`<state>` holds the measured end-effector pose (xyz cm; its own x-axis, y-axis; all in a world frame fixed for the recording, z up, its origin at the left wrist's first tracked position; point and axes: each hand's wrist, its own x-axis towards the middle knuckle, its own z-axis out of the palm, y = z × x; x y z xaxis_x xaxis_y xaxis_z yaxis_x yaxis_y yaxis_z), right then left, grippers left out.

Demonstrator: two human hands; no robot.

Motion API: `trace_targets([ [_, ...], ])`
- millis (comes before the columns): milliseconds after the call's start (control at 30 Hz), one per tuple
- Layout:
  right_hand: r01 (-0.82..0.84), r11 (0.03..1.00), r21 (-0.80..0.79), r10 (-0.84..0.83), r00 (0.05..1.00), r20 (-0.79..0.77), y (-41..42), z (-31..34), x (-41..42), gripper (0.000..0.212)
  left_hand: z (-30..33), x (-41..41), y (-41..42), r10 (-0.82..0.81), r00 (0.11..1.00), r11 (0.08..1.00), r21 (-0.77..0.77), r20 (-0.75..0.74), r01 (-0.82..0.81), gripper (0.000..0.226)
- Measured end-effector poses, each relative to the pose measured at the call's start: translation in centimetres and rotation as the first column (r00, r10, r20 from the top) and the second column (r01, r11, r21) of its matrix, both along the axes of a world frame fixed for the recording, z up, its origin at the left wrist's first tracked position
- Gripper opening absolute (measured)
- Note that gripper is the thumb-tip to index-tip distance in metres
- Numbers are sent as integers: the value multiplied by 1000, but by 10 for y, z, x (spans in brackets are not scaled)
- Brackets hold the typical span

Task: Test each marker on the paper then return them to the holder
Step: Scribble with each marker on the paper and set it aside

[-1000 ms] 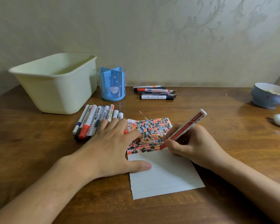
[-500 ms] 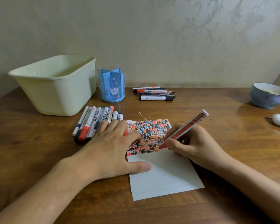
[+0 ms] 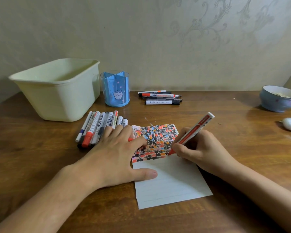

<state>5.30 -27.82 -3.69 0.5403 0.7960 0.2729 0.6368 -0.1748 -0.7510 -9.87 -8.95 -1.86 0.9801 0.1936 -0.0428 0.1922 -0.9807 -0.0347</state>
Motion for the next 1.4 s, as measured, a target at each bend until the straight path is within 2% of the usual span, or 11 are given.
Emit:
trace_targets([
  [367, -35, 999, -26, 34, 999, -16, -2, 1, 0, 5, 1, 0, 0, 0, 1000, 1000, -12, -10, 0, 87],
  [500, -10, 999, -45, 10, 1000, -21, 1, 0, 1, 9, -1, 0, 0, -2, 1000, 1000, -7, -6, 2, 87],
  [600, -25, 999, 33, 28, 994, -101, -1, -1, 2, 10, -2, 0, 1, -10, 1000, 1000, 9, 7, 10, 86],
  [700, -23, 992, 122, 47, 979, -197, -2, 4, 1, 23, -1, 0, 1, -8, 1000, 1000, -2, 3, 8, 87],
  [800, -35, 985, 172, 90, 942, -323, -3, 8, 2, 27, 3, -1, 1, 3, 1000, 999, -48, 14, -2, 91],
  [933, -6, 974, 227, 123, 852, -508, -5, 11, 1, 30, 4, -1, 2, -21, 987, 982, -182, 158, 50, 57],
  [1000, 14, 969, 245, 134, 806, -577, -4, 13, 1, 27, 3, -1, 4, -38, 972, 961, -259, 231, 99, 48],
  [1067, 20, 967, 254, 141, 789, -597, -4, 14, 0, 24, 2, -2, 7, -43, 959, 953, -278, 280, 124, 52],
  [1167, 15, 958, 288, 161, 801, -577, -5, 16, -1, 34, 2, 0, 7, -28, 942, 947, -294, 334, 132, 60],
  [1300, 39, 956, 290, 131, 829, -544, -7, 20, -1, 25, 4, 3, 6, 62, 905, 938, -336, 422, 92, 27],
  [1400, 53, 954, 295, 147, 775, -614, -6, 21, 0, 20, 5, 2, 6, 82, 899, 934, -348, 431, 82, 23],
])
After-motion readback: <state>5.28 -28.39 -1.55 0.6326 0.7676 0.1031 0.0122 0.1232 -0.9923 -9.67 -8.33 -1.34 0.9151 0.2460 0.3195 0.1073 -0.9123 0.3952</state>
